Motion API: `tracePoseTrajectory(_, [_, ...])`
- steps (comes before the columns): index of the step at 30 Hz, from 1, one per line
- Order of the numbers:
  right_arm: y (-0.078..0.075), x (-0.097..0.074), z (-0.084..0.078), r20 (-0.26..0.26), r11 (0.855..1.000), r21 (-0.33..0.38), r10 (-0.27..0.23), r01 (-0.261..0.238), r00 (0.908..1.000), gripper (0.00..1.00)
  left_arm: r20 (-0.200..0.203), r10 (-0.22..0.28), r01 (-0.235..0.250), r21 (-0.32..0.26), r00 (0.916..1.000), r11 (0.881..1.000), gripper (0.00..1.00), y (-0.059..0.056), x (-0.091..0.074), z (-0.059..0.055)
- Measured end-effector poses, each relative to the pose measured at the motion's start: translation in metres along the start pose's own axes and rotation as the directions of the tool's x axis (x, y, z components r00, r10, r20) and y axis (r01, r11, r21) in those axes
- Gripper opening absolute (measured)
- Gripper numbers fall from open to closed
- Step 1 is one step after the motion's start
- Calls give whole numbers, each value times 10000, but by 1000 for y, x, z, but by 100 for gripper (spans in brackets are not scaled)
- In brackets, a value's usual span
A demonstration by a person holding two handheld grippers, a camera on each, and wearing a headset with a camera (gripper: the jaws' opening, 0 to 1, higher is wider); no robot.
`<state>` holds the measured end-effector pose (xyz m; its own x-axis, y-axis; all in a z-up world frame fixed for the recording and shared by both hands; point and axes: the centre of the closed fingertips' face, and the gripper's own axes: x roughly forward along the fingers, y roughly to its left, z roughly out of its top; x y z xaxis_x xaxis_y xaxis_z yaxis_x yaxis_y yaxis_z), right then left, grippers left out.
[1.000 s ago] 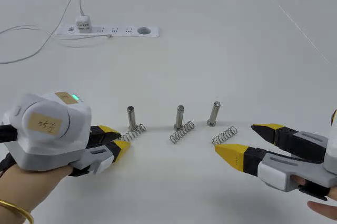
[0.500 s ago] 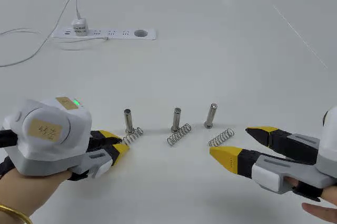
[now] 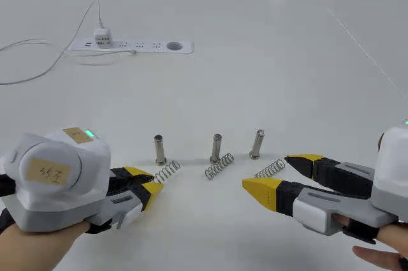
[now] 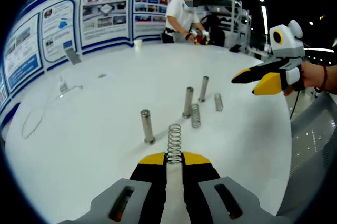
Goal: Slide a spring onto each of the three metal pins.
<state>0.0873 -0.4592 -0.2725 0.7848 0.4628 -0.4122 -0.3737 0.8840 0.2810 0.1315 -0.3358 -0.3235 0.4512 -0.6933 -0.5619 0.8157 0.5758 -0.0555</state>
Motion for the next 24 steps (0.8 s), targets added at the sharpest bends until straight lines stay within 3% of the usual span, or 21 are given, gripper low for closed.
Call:
tracePoseTrajectory(4, [10, 3, 5, 172, 9995, 189, 244, -247, 9996, 52, 585, -22, 51, -494, 9983, 9988, 10, -4, -9, 11])
tracePoseTrajectory(8, [23, 7, 14, 517, 9960, 646, 592, -625, 9969, 50, 1641, -386, 607, -1319, 9857, 9894, 10, -16, -19, 28])
tracePoseTrajectory(11, [32, 9, 21, 794, 9895, 1081, 873, -956, 9930, 49, 1825, -457, 688, -1225, 9821, 9901, 10, -21, -25, 33])
tracePoseTrajectory(17, [46, 13, 35, 1300, 9704, 1850, 1321, -1550, 9827, 45, 2655, -506, 933, -1506, 9628, 9842, 10, -32, -39, 50])
tracePoseTrajectory(19, [50, 13, 38, 1418, 9645, 2003, 1455, -1723, 9792, 44, 3105, -497, 985, -1433, 9493, 9848, 10, -36, -47, 59])
tracePoseTrajectory(24, [62, 12, 49, 1857, 9424, 2448, 1850, -2278, 9650, 40, 3306, -514, 874, -949, 9424, 9916, 10, -45, -59, 64])
